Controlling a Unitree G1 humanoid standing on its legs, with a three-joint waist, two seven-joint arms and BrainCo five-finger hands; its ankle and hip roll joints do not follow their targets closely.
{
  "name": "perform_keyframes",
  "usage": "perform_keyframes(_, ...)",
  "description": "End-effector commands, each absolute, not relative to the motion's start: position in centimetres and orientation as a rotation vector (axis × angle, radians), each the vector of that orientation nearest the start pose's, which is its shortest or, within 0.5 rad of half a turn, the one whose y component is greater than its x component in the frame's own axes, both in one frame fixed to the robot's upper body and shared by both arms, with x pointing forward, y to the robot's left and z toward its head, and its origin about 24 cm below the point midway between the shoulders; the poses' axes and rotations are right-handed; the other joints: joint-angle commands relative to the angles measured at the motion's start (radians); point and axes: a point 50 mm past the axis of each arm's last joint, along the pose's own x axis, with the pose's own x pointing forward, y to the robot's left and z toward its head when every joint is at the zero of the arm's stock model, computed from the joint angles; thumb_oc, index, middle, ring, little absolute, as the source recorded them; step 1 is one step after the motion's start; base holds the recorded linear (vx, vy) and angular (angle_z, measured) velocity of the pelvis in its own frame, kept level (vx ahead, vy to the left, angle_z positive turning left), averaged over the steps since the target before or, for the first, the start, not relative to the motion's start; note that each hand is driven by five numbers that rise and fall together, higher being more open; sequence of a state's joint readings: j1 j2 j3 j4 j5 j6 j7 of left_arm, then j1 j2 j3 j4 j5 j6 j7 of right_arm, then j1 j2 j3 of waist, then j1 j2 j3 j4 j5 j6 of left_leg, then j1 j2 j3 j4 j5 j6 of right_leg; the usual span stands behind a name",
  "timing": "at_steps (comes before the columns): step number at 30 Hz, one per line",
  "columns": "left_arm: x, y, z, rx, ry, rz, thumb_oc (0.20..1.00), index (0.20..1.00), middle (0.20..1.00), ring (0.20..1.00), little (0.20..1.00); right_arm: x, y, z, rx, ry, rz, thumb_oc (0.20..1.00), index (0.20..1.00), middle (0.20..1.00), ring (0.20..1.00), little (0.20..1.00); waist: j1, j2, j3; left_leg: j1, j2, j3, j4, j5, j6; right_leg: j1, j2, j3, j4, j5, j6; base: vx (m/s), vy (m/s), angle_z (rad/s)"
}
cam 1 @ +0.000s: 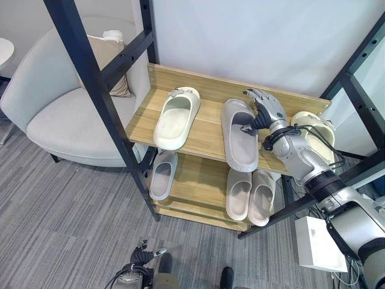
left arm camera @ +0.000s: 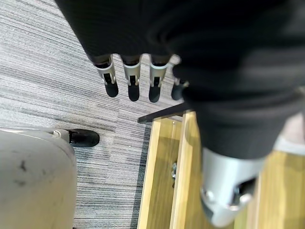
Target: Arrange the slippers neatly on the shoe rack.
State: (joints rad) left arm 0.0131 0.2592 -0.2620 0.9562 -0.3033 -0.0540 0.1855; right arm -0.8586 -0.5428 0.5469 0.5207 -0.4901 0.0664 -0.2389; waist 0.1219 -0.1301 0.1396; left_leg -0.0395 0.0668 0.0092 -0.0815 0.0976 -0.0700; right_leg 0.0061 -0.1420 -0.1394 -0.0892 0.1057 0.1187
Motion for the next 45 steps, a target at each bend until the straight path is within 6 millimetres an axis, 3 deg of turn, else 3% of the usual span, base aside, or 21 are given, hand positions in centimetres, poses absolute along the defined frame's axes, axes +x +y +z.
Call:
perform_keyframes(1, 17.0, 22.0, -12.7, 0.186, 0.845, 0.188, 1.000, 1.000, 1.000, 1.000, 1.000, 39.4, -15.4, 19.2, -1.324, -0.403, -0.060, 1.000, 1.000, 1.000, 1.000, 1.000, 0.062, -0.013, 0.056, 0.021, -0.040, -0.024, -0.006, -0.087, 0.033, 0.084, -0.006, -0.026, 0.002, -0.114, 0.031, -0.04, -0.015, 0.00)
perform_keyframes(2, 17.1, 22.1, -12.7, 0.185, 0.844, 0.189, 1.000, 1.000, 1.000, 1.000, 1.000, 39.4, -15.6, 18.9, -1.322, -0.387, -0.063, 0.931, 0.931, 0.931, 0.931, 0.931, 0.064, -0.014, 0.061, 0.016, -0.039, -0.028, -0.006, -0.084, 0.032, 0.081, -0.006, -0.030, 0.002, -0.113, 0.030, 0.00, 0.000, 0.00)
perform_keyframes(3, 17.2, 22.1, -12.6, 0.183, 0.840, 0.191, 1.000, 1.000, 1.000, 1.000, 1.000, 39.5, -15.9, 18.0, -1.313, -0.357, -0.064, 0.263, 0.263, 0.263, 0.263, 0.263, 0.066, -0.013, 0.066, 0.010, -0.039, -0.030, -0.006, -0.082, 0.032, 0.077, -0.006, -0.033, 0.002, -0.112, 0.030, 0.00, 0.000, 0.00)
perform_keyframes(4, 17.2, 22.1, -12.6, 0.183, 0.840, 0.192, 1.000, 1.000, 1.000, 1.000, 1.000, 39.5, -15.9, 18.0, -1.313, -0.357, -0.064, 0.200, 0.200, 0.200, 0.200, 0.200, 0.066, -0.013, 0.065, 0.010, -0.039, -0.030, -0.006, -0.082, 0.032, 0.077, -0.006, -0.033, 0.002, -0.112, 0.030, -0.04, -0.011, 0.02)
perform_keyframes(6, 17.0, 22.4, -12.6, 0.186, 0.846, 0.203, 1.000, 1.000, 1.000, 1.000, 1.000, 39.6, -16.5, 16.9, -1.325, -0.292, -0.068, 0.200, 0.200, 0.200, 0.200, 0.200, 0.069, -0.011, 0.077, -0.006, -0.039, -0.038, -0.006, -0.074, 0.030, 0.066, -0.004, -0.042, 0.002, -0.113, 0.028, -0.03, -0.011, 0.04)
perform_keyframes(13, 16.7, 22.5, -12.8, 0.191, 0.855, 0.211, 1.000, 1.000, 1.000, 1.000, 1.000, 39.6, -16.8, 17.2, -1.285, -0.302, -0.092, 0.200, 0.200, 0.200, 0.200, 0.200, 0.062, 0.000, 0.079, -0.003, -0.040, -0.045, -0.006, -0.074, 0.030, 0.069, -0.006, -0.043, 0.002, -0.115, 0.026, 0.00, 0.007, 0.07)
perform_keyframes(20, 16.6, 22.0, -12.8, 0.179, 0.851, 0.195, 1.000, 1.000, 1.000, 1.000, 1.000, 38.3, -17.6, 19.8, -1.155, -0.433, -0.180, 0.200, 0.200, 0.200, 0.200, 0.200, 0.040, 0.024, 0.063, 0.018, -0.038, -0.032, -0.006, -0.081, 0.028, 0.084, -0.010, -0.040, 0.002, -0.123, 0.026, 0.00, 0.003, 0.02)
perform_keyframes(22, 16.7, 21.8, -12.8, 0.167, 0.848, 0.198, 1.000, 1.000, 1.000, 1.000, 1.000, 36.6, -17.9, 21.2, -1.018, -0.550, -0.244, 0.200, 0.200, 0.200, 0.200, 0.200, 0.023, 0.034, 0.059, 0.023, -0.037, -0.027, -0.006, -0.082, 0.027, 0.087, -0.010, -0.038, 0.002, -0.127, 0.026, 0.01, -0.001, 0.05)
perform_keyframes(24, 16.6, 21.8, -12.8, 0.167, 0.852, 0.198, 1.000, 1.000, 1.000, 1.000, 1.000, 35.9, -18.1, 21.3, -0.997, -0.576, -0.250, 0.200, 0.200, 0.200, 0.200, 0.200, 0.022, 0.036, 0.056, 0.024, -0.036, -0.026, -0.006, -0.083, 0.026, 0.089, -0.010, -0.038, 0.002, -0.128, 0.026, 0.00, 0.000, 0.00)
perform_keyframes(25, 16.5, 21.7, -12.9, 0.159, 0.861, 0.211, 1.000, 1.000, 1.000, 1.000, 1.000, 34.4, -18.1, 22.3, -0.890, -0.664, -0.286, 0.200, 0.200, 0.200, 0.200, 0.200, 0.009, 0.042, 0.056, 0.025, -0.035, -0.024, -0.006, -0.084, 0.026, 0.089, -0.009, -0.037, 0.002, -0.131, 0.026, 0.00, 0.000, 0.00)
perform_keyframes(27, 16.2, 21.5, -13.1, 0.162, 0.873, 0.207, 1.000, 1.000, 1.000, 1.000, 1.000, 32.4, -17.9, 21.8, -0.809, -0.726, -0.279, 0.200, 0.200, 0.200, 0.200, 0.200, -0.002, 0.048, 0.054, 0.030, -0.034, -0.021, -0.006, -0.086, 0.026, 0.092, -0.008, -0.035, 0.002, -0.135, 0.025, 0.00, 0.000, 0.00)
perform_keyframes(28, 15.7, 21.4, -13.4, 0.165, 0.890, 0.208, 1.000, 1.000, 1.000, 1.000, 1.000, 30.2, -17.7, 22.1, -0.709, -0.803, -0.275, 0.200, 0.200, 0.200, 0.200, 0.200, -0.014, 0.054, 0.053, 0.033, -0.034, -0.016, -0.006, -0.087, 0.026, 0.092, -0.007, -0.031, 0.002, -0.139, 0.024, 0.01, -0.002, -0.03)
perform_keyframes(29, 15.6, 21.4, -13.4, 0.166, 0.892, 0.208, 1.000, 1.000, 1.000, 1.000, 1.000, 30.1, -17.8, 22.1, -0.709, -0.801, -0.275, 0.200, 0.200, 0.200, 0.200, 0.200, -0.013, 0.053, 0.051, 0.033, -0.034, -0.016, -0.006, -0.087, 0.026, 0.092, -0.007, -0.031, 0.002, -0.139, 0.024, 0.01, -0.020, -0.05)
perform_keyframes(31, 14.9, 21.2, -13.7, 0.167, 0.916, 0.212, 1.000, 1.000, 1.000, 1.000, 1.000, 26.8, -17.3, 22.8, -0.610, -0.925, -0.251, 0.200, 0.200, 0.200, 0.200, 0.200, -0.036, 0.060, 0.055, 0.039, -0.028, -0.005, -0.006, -0.087, 0.023, 0.089, -0.005, -0.026, 0.002, -0.141, 0.024, 0.00, -0.022, -0.14)
perform_keyframes(33, 14.8, 21.0, -13.8, 0.167, 0.918, 0.211, 1.000, 1.000, 1.000, 1.000, 1.000, 26.0, -17.2, 22.8, -0.596, -0.951, -0.239, 0.200, 0.200, 0.200, 0.200, 0.200, -0.042, 0.062, 0.054, 0.040, -0.027, -0.002, -0.006, -0.087, 0.022, 0.088, -0.004, -0.024, 0.002, -0.141, 0.023, -0.01, -0.011, -0.20)
perform_keyframes(34, 14.5, 20.7, -13.9, 0.167, 0.921, 0.214, 1.000, 1.000, 1.000, 1.000, 1.000, 23.6, -16.5, 23.1, -0.494, -1.034, -0.181, 0.200, 0.200, 0.200, 0.200, 0.200, -0.062, 0.068, 0.059, 0.043, -0.023, 0.005, -0.006, -0.087, 0.020, 0.086, -0.002, -0.017, 0.002, -0.141, 0.023, -0.01, -0.009, -0.16)
perform_keyframes(40, 14.5, 20.2, -13.8, 0.150, 0.897, 0.215, 1.000, 1.000, 1.000, 1.000, 1.000, 21.2, -14.4, 22.7, -0.343, -1.060, 0.040, 0.200, 0.200, 0.200, 0.200, 0.200, -0.082, 0.079, 0.060, 0.042, -0.021, 0.011, -0.006, -0.084, 0.016, 0.082, 0.000, -0.015, 0.002, -0.139, 0.022, -0.01, -0.005, -0.10)
perform_keyframes(45, 14.4, 20.2, -13.8, 0.151, 0.898, 0.228, 1.000, 1.000, 1.000, 1.000, 1.000, 20.5, -12.5, 21.8, -0.197, -1.006, 0.248, 0.200, 0.200, 0.200, 0.200, 0.200, -0.084, 0.081, 0.062, 0.040, -0.022, 0.012, -0.006, -0.083, 0.015, 0.081, -0.001, -0.018, 0.002, -0.137, 0.021, -0.01, 0.003, -0.02)
